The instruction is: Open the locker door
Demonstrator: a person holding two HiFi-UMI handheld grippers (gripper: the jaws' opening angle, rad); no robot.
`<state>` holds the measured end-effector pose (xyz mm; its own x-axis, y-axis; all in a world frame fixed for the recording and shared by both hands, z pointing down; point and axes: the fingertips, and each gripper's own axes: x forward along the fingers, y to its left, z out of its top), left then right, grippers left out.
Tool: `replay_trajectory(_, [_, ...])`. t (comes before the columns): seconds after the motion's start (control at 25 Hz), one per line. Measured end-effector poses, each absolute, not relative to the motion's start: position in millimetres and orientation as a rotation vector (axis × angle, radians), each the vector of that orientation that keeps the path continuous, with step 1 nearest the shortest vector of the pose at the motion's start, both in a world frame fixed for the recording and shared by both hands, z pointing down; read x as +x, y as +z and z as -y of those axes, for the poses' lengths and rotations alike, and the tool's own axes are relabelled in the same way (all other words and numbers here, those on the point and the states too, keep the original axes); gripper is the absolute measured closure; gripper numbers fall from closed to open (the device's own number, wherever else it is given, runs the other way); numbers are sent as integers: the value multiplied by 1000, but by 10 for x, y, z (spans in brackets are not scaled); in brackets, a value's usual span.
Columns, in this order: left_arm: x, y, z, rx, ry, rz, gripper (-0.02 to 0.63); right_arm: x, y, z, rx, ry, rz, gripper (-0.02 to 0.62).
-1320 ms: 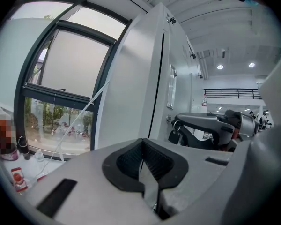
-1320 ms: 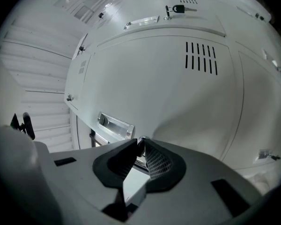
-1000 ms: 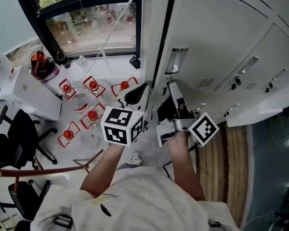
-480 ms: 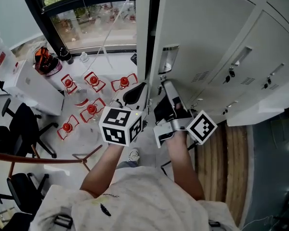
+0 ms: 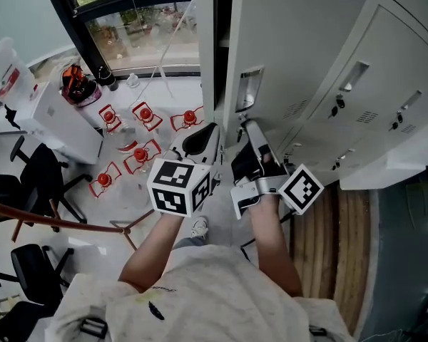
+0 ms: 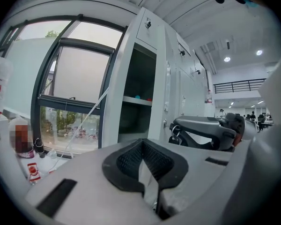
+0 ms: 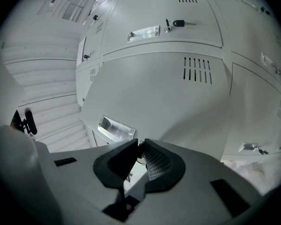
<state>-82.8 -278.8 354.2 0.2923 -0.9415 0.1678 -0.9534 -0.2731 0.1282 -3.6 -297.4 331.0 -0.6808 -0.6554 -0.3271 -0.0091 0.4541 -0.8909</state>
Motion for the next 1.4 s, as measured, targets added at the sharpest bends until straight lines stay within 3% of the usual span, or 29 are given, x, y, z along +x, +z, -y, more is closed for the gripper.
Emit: replay_trajectory(1.4, [461, 3466, 2046, 2449, 162, 1693, 601, 1400, 3294, 2444, -517, -1228, -2028, 572])
